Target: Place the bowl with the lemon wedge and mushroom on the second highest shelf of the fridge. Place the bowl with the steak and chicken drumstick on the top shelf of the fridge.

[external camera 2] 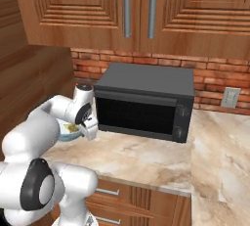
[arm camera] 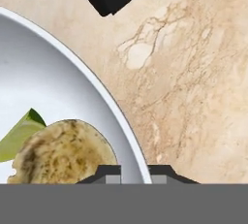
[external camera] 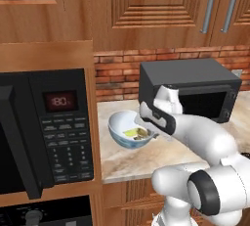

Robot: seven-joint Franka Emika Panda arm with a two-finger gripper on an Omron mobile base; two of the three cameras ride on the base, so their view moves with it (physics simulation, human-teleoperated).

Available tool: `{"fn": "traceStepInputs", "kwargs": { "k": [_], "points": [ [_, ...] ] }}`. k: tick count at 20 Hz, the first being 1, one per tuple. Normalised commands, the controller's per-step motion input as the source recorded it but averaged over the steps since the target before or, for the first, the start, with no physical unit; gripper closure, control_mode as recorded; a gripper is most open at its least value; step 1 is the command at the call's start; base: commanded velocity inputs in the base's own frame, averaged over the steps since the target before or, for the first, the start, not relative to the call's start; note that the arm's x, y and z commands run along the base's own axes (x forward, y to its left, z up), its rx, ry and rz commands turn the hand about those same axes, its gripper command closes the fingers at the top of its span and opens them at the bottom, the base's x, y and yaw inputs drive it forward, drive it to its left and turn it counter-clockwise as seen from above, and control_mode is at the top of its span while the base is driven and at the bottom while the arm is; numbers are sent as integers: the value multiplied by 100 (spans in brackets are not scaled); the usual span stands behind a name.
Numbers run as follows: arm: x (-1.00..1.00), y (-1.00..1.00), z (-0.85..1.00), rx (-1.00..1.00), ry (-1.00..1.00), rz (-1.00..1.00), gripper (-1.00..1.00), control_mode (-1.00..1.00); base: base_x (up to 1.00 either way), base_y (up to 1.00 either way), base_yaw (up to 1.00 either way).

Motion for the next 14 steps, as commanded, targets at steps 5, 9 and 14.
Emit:
{"fn": "traceStepInputs", "kwargs": {
  "k": [5, 9, 14],
  "points": [
    [-99, 0, 66, 0, -6, -8, 100, -100, 0, 0, 0],
    [-100, -1, 84, 0, -10, -17, 100, -100, 0, 0, 0],
    [-100, -10, 53, 0, -21, -19, 100, -100, 0, 0, 0]
  ]
}}
